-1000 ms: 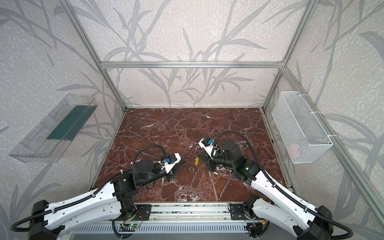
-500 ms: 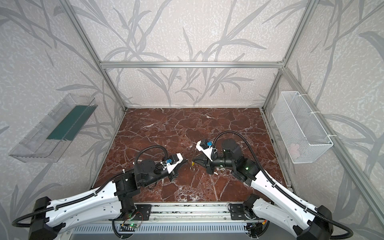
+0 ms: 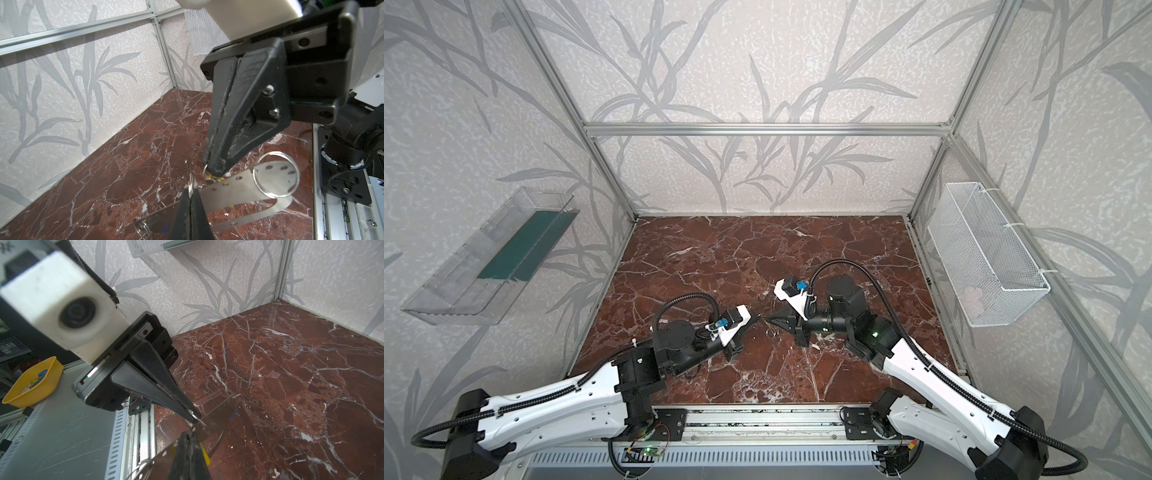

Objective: Put the keys on the keyring

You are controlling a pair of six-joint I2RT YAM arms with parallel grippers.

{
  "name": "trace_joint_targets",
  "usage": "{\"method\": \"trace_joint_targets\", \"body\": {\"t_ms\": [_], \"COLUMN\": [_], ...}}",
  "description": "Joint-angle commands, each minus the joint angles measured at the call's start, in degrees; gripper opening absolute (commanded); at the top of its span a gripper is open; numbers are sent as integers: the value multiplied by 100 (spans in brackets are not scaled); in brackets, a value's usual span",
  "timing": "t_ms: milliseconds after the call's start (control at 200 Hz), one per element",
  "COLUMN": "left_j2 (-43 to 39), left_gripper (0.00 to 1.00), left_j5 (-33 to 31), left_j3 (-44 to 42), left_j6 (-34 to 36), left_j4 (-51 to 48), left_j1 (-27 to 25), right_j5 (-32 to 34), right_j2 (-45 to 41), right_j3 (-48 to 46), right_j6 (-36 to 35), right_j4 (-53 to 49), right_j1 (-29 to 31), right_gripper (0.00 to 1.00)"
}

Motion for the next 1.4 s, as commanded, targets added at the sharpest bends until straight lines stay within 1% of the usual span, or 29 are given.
{"method": "trace_joint_targets", "body": {"t_ms": [0, 370, 715, 1395], "left_j2": [3, -89, -122, -131], "left_gripper": [0, 0, 0, 0], "left_j5": [39, 91, 302, 363], "left_j3": [192, 145, 122, 78], "left_j6": [150, 241, 310, 372], "left_j4": [183, 293, 278, 244], "left_j1": [-53, -147, -216, -289], "right_j5": [57, 305, 653, 546], "right_j2": [-3, 94, 104, -19], "right_j3": [211, 239, 240, 176], "right_j6": [49, 23, 101, 427], "right_j4": [193, 109, 139, 387], "right_j1": [-21, -21, -55, -246], "right_gripper": [0, 0, 0, 0]}}
